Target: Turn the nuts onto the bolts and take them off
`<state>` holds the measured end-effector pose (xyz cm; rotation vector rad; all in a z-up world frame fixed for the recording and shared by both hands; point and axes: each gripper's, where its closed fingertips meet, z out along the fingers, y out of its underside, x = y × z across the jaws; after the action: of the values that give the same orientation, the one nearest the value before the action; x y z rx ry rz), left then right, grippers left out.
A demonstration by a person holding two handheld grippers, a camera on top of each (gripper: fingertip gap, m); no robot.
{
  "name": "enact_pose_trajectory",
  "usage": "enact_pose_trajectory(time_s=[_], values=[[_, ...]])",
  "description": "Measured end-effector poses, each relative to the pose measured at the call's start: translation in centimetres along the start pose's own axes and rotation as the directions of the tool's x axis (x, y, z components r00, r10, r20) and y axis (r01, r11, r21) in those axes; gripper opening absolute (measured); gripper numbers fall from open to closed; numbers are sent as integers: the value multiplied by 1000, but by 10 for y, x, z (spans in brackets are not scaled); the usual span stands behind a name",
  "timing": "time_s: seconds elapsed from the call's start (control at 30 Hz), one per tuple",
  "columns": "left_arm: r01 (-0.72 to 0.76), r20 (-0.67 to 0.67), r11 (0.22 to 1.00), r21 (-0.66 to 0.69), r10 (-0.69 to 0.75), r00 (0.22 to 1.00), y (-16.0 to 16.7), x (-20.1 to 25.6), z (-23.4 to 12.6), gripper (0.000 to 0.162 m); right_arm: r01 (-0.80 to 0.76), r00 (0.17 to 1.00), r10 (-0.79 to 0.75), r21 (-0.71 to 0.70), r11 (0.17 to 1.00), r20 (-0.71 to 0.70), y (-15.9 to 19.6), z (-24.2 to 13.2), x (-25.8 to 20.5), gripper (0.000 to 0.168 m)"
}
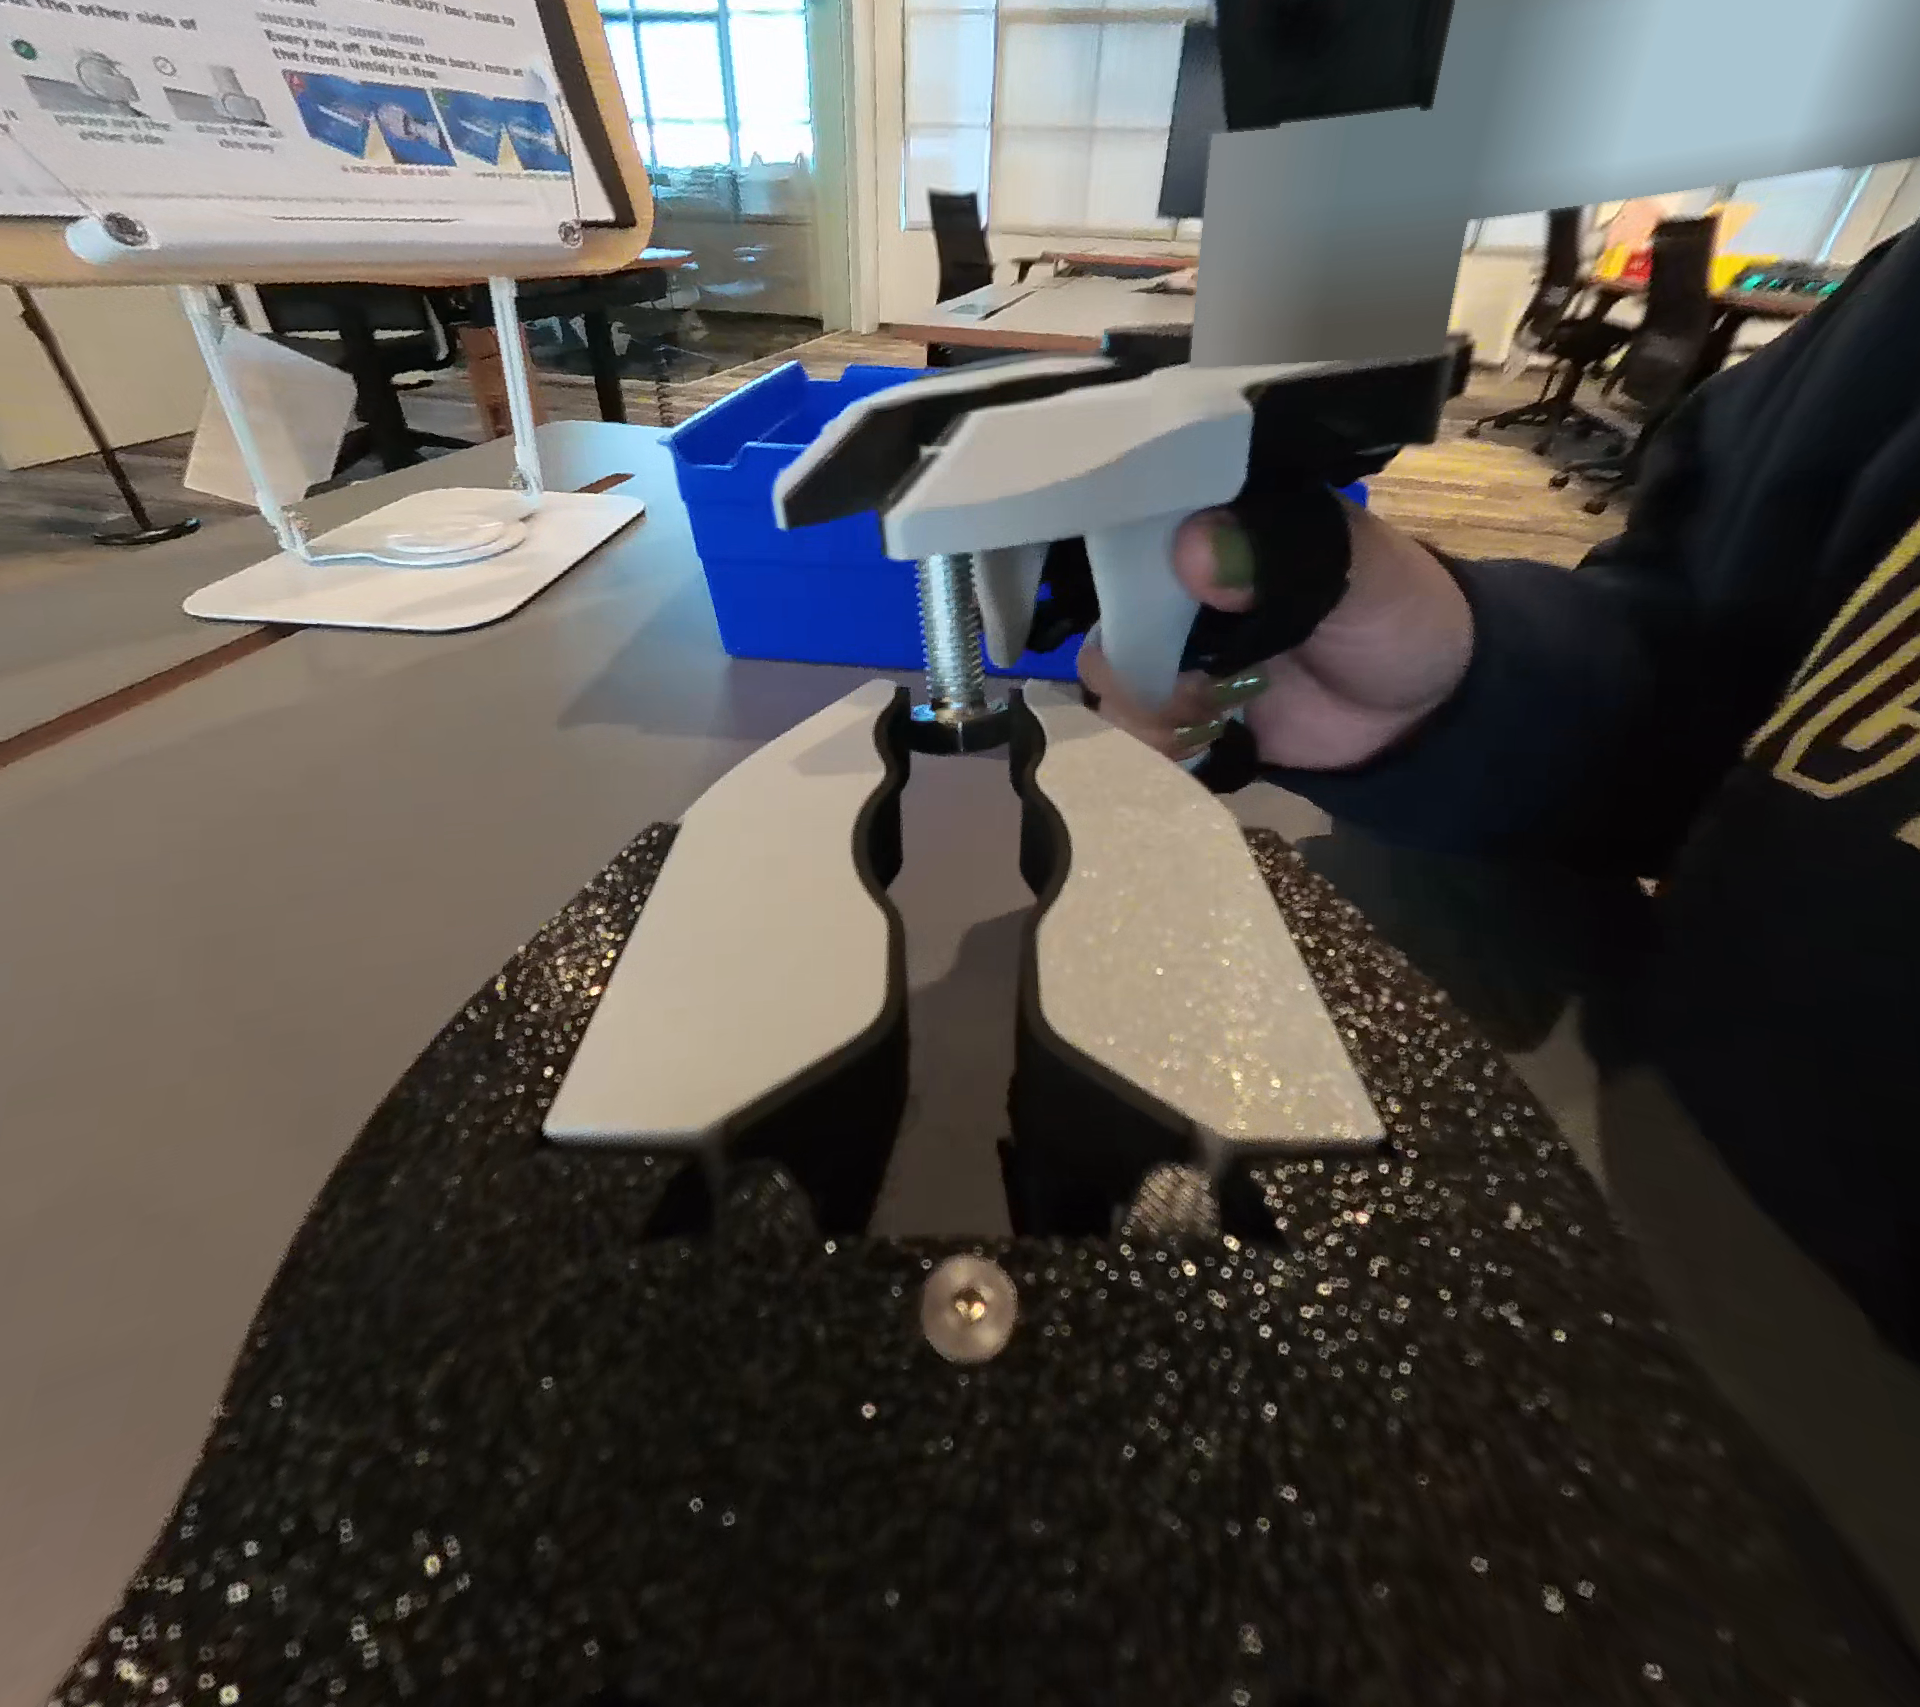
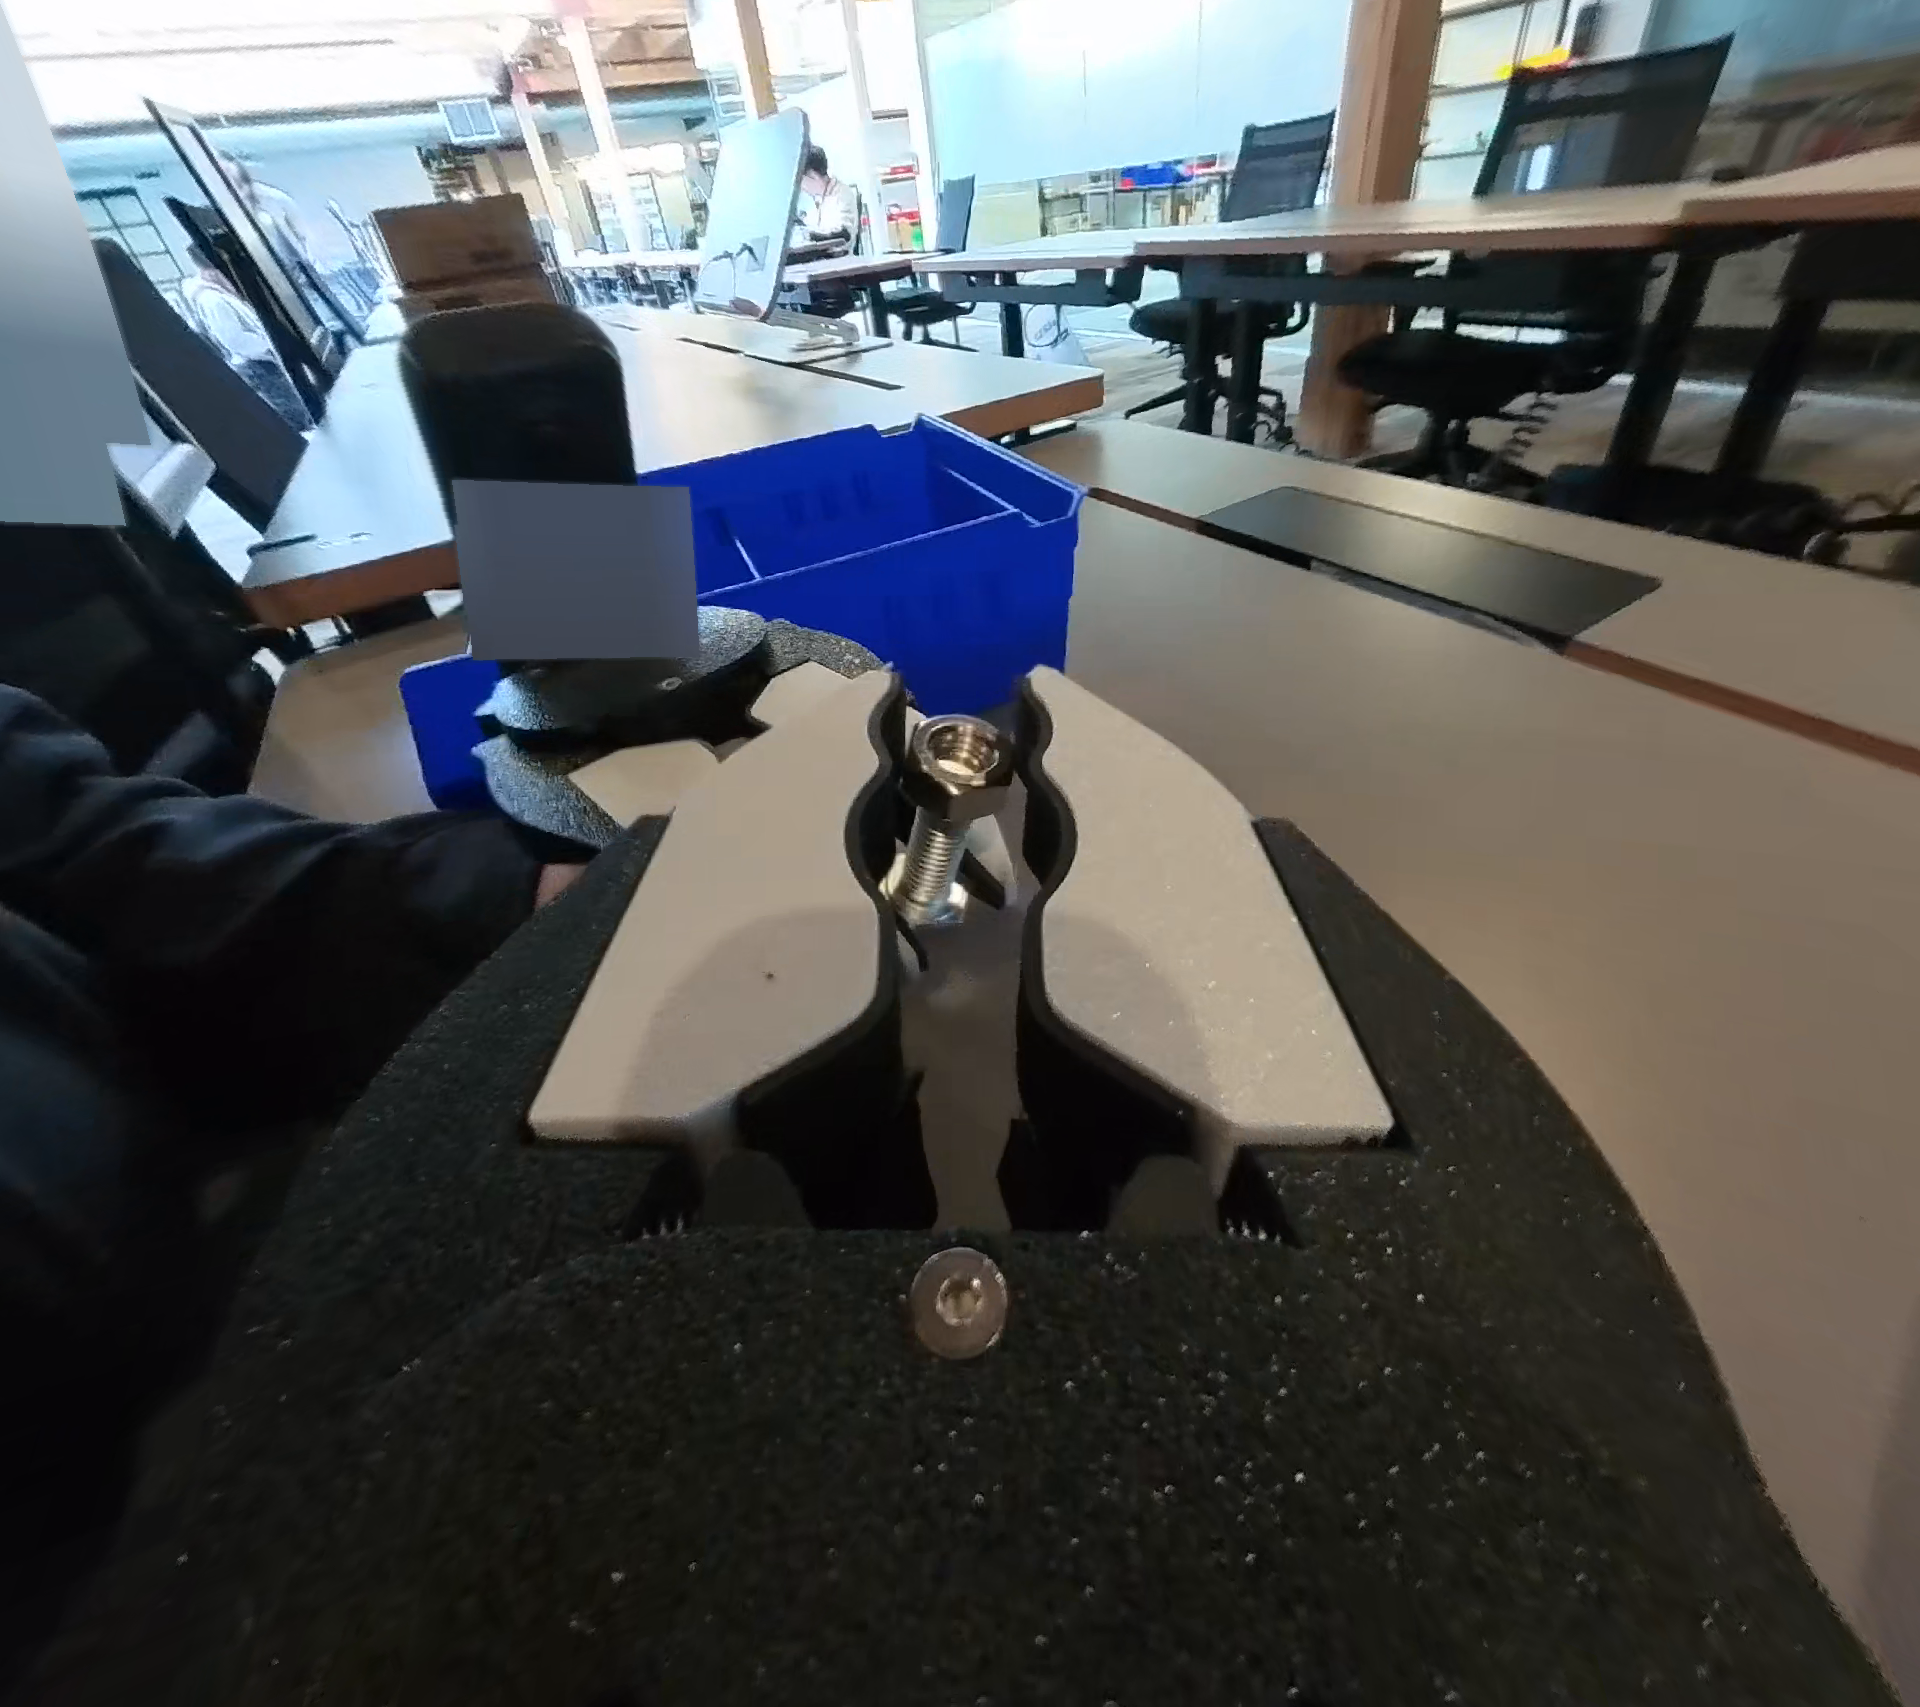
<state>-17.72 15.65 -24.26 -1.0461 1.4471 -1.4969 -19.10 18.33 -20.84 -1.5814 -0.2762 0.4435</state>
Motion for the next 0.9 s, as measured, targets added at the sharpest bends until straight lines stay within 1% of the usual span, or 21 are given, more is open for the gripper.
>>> enact_pose_trajectory(time_s=[0.03,0.07,0.1,0.13,0.3,0.47,0.6,0.7,0.8,0.9], values=[[8,-4,1000,4,-8,1000,-1,0,-1,17,16,1000,-16,13,1000,12,-2,0,-1,25],[16,-2,1000,7,-16,1000,-1,-2,-2,17,24,999,-25,34,999,25,-5,-1,-2,36],[23,-8,1000,15,-23,1000,-2,-3,-3,17,26,998,-29,55,998,53,-9,-3,-4,41],[31,-17,999,28,-30,999,-4,-3,-4,17,22,996,-28,68,997,87,-11,-5,-7,42],[38,-39,997,60,-36,999,-10,-4,-8,17,11,982,-18,34,999,186,-7,-5,-13,42],[62,-22,994,92,-61,998,-13,-10,-13,17,55,980,-58,24,998,189,-6,-5,-17,42],[88,-12,990,110,-87,996,-14,-18,-22,17,42,980,-49,41,998,193,-10,-7,-14,40],[94,-76,992,89,-88,993,-12,-7,-16,17,24,983,-35,63,998,181,-13,-8,-13,45],[95,-179,994,53,-84,980,-8,11,-9,17,-6,968,-10,63,998,251,-11,-7,-23,53],[104,-267,994,38,-91,959,-7,26,-6,17,-19,938,2,45,999,346,-8,-6,-35,54]])
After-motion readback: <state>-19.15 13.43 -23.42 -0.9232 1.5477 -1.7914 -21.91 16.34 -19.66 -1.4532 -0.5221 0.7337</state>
